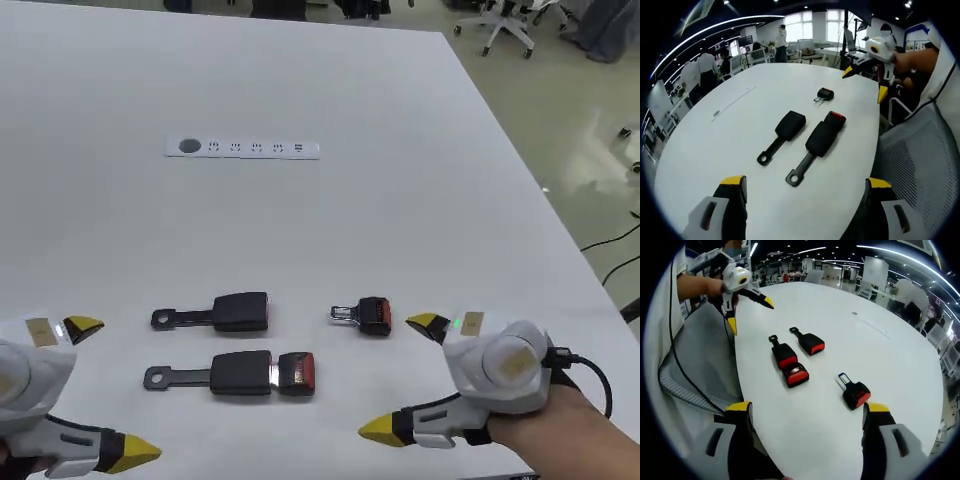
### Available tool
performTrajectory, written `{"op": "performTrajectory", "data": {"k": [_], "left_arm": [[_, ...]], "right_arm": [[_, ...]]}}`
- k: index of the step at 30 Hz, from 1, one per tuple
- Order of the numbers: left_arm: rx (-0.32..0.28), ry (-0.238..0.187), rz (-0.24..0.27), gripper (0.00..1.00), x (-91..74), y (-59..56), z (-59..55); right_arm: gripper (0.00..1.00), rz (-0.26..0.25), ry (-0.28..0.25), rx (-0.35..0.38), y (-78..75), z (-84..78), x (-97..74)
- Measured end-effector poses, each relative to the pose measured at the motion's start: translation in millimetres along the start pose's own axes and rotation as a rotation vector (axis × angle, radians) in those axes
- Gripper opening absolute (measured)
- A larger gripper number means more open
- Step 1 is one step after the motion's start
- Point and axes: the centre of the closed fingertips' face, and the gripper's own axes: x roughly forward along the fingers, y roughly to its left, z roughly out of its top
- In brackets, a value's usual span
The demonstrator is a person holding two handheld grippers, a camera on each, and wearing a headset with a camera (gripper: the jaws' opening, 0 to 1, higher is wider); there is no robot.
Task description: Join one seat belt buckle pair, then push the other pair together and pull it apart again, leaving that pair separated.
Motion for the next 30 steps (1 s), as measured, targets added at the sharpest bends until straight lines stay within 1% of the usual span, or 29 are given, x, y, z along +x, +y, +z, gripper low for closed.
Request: {"op": "performTrajectory", "data": {"k": [1,4,5,8,9,12,16,21,24,30], "left_arm": [[-0.009,-0.005,0.003,1.0,-3.8,-0.4,1.5],[-0.024,-0.014,0.013,1.0,-5.3,0.5,-4.6],[-0.027,-0.014,0.015,1.0,-4.6,-1.7,-3.3],[-0.038,-0.019,0.013,1.0,-6.2,-4.2,-4.7],[-0.041,-0.02,0.014,1.0,-6.4,-4.7,-4.6],[-0.062,-0.027,0.016,1.0,-7.5,-5.2,-7.3],[-0.081,-0.035,0.021,1.0,-7.8,-6.0,-5.7],[-0.095,-0.039,0.033,1.0,-9.4,-2.5,-5.9],[-0.102,-0.042,0.035,1.0,-10.3,-2.5,-4.5],[-0.11,-0.044,0.041,1.0,-10.3,-0.7,-6.8]], "right_arm": [[0.93,-0.009,-0.003,0.003,-0.2,-0.9,-0.6],[0.99,-0.043,-0.001,0.005,-1.2,-4.2,-2.9],[1.0,-0.053,-0.006,0.019,-2.8,-4.6,-4.6],[1.0,-0.071,-0.024,0.046,-6.3,-2.8,-7.5],[1.0,-0.073,-0.029,0.063,-7.0,-2.7,-7.6],[1.0,-0.078,-0.043,0.074,-6.7,-0.3,-8.2],[1.0,-0.086,-0.057,0.09,-3.9,4.3,-11.3],[0.99,-0.089,-0.057,0.103,-2.4,4.1,-12.3],[0.99,-0.096,-0.06,0.114,-3.0,4.2,-13.6],[0.99,-0.108,-0.065,0.136,-5.3,4.6,-14.5]]}}
